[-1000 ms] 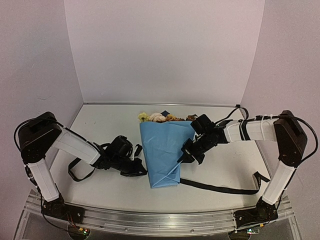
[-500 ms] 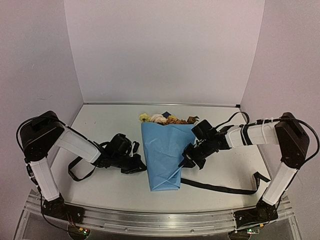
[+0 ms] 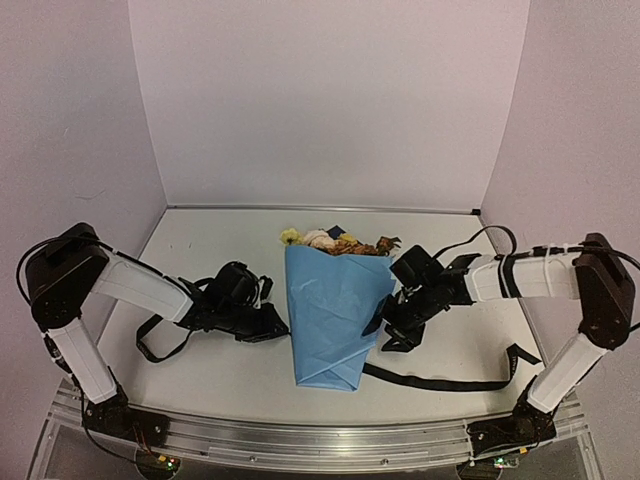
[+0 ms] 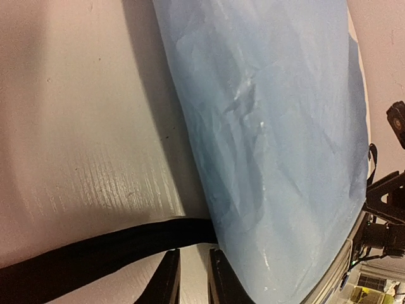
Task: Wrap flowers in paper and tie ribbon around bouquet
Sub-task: Place the folded bouquet on the ribbon.
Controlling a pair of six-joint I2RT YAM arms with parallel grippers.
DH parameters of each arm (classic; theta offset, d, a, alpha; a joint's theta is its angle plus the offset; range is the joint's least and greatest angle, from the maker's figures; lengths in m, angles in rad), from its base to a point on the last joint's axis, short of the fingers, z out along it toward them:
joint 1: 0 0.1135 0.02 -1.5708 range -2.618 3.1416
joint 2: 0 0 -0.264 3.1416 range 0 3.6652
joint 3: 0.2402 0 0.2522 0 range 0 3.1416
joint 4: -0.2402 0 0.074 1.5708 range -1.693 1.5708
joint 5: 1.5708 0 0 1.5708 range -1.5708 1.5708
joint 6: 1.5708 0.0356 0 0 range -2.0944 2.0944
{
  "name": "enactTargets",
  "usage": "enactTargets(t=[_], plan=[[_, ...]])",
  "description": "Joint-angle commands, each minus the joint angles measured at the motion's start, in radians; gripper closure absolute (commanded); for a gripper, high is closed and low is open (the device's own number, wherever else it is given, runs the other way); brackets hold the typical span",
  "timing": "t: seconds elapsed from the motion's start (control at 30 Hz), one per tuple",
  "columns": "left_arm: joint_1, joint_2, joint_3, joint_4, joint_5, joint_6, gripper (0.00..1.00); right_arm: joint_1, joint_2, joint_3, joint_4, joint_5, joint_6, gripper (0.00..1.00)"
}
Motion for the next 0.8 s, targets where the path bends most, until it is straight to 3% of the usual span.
enactTargets(t=[0.0,0.1,0.33,0.57,0.77], plan=[[0.002,-0.088,0.022,-0.049,-0.031,0.049,0.78,0.001,-0.163,-0.010,-0.319,0.207,-0.134,0.35],[0.002,-0.125,0.025,-0.079,-0.048,0.060,0.75,0.001,-0.253,-0.038,-0.434,0.310,-0.134,0.30],[0.002,-0.179,0.062,-0.136,-0.064,0.079,0.69,0.001,-0.378,-0.119,-0.652,0.466,0.031,0.29],[0.002,-0.220,0.056,-0.169,-0.099,0.048,0.67,0.001,-0.481,-0.276,-0.662,0.601,0.222,0.25],[0.002,-0.248,0.037,-0.197,-0.142,0.020,0.66,-0.043,-0.448,-0.313,-0.639,0.645,0.231,0.13]])
